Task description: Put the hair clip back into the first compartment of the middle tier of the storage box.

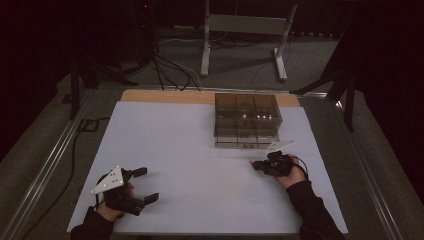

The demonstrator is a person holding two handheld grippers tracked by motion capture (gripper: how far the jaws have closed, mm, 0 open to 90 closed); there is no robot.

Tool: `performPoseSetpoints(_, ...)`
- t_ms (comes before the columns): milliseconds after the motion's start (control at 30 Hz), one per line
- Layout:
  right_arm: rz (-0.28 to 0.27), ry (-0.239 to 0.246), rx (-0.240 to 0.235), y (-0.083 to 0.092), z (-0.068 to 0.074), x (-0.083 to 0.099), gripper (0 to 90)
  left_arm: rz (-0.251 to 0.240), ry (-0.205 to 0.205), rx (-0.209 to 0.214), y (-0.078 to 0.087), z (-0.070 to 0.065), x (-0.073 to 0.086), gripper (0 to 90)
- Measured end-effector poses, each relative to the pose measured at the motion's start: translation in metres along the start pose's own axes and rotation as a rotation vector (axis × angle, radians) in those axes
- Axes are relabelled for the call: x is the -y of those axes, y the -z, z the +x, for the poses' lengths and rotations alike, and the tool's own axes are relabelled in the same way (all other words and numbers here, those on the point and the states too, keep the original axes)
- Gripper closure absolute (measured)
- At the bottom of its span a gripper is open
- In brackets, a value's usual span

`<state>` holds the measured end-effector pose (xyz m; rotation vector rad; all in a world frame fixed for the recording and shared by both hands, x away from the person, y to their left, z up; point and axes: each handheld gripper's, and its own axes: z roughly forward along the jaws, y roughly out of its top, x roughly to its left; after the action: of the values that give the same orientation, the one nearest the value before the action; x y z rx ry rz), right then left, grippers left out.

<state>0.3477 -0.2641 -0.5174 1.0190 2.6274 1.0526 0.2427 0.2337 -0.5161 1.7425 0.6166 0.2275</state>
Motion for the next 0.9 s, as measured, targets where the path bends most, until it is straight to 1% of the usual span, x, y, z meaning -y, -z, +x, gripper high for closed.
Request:
performPoseSetpoints(467,0.003,0.002,-0.01,0.009,0.01,-0.003,85.2,0.002,0.001,-0.003,0.0,0.0,0.0,0.5)
performPoseSetpoints(633,0.001,0.007,-0.017,0.013,0.016,-0.007,85.2,0.006,-0.001,-0.005,-0.001,0.0,0.0,0.5)
performPoseSetpoints(900,-0.002,0.006,-0.022,0.017,0.021,-0.013,85.2,0.005,0.001,-0.004,-0.001,0.0,0.0,0.5)
